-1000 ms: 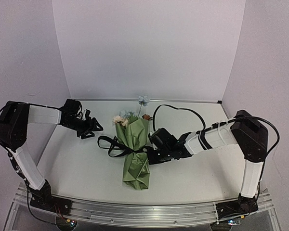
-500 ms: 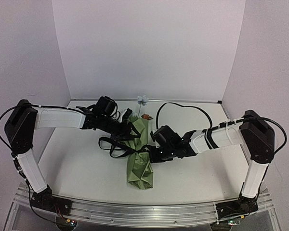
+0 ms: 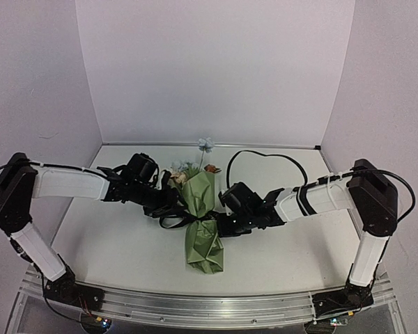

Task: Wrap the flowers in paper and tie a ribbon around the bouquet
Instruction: Tie the ribbon around the folded bouquet.

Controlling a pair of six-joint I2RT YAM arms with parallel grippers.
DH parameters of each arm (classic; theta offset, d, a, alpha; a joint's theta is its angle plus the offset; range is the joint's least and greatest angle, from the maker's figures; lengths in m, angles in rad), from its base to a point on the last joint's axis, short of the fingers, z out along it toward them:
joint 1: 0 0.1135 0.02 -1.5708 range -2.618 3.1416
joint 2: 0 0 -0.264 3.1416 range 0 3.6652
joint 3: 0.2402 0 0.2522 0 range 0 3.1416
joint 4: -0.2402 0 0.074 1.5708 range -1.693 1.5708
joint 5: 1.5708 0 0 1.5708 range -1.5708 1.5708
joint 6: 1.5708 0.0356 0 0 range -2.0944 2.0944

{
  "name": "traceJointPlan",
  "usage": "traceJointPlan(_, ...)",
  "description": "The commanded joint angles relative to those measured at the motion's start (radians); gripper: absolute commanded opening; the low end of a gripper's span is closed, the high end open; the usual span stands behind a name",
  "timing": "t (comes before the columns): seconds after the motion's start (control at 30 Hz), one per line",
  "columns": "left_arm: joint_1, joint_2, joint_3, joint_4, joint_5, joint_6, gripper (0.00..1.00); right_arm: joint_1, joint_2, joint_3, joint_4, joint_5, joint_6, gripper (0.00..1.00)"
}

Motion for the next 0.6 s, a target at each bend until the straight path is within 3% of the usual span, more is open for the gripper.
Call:
traceJointPlan(0.0, 0.007, -0.174, -0.162, 0.016, -0.203, -0.249, 0.54, 0.001, -0.051, 0.008, -0.025, 0.002, 0.012, 0.0)
traceJointPlan(0.23, 0.007, -0.198, -0.27, 0.093, -0.227, -0.368, 0.52, 0.006, -0.06, 0.012, -0.049, 0.009, 0.018, 0.0)
traceJointPlan(0.5, -0.004, -0.088, -0.201, 0.133, -0.202, -0.339, 0.53, 0.017, -0.081, -0.015, -0.056, 0.032, 0.023, 0.0)
traceJointPlan(0.57, -0.004, -0.078, -0.188, 0.116, -0.215, -0.334, 0.49, 0.018, -0.082, -0.016, -0.056, 0.032, 0.024, 0.0)
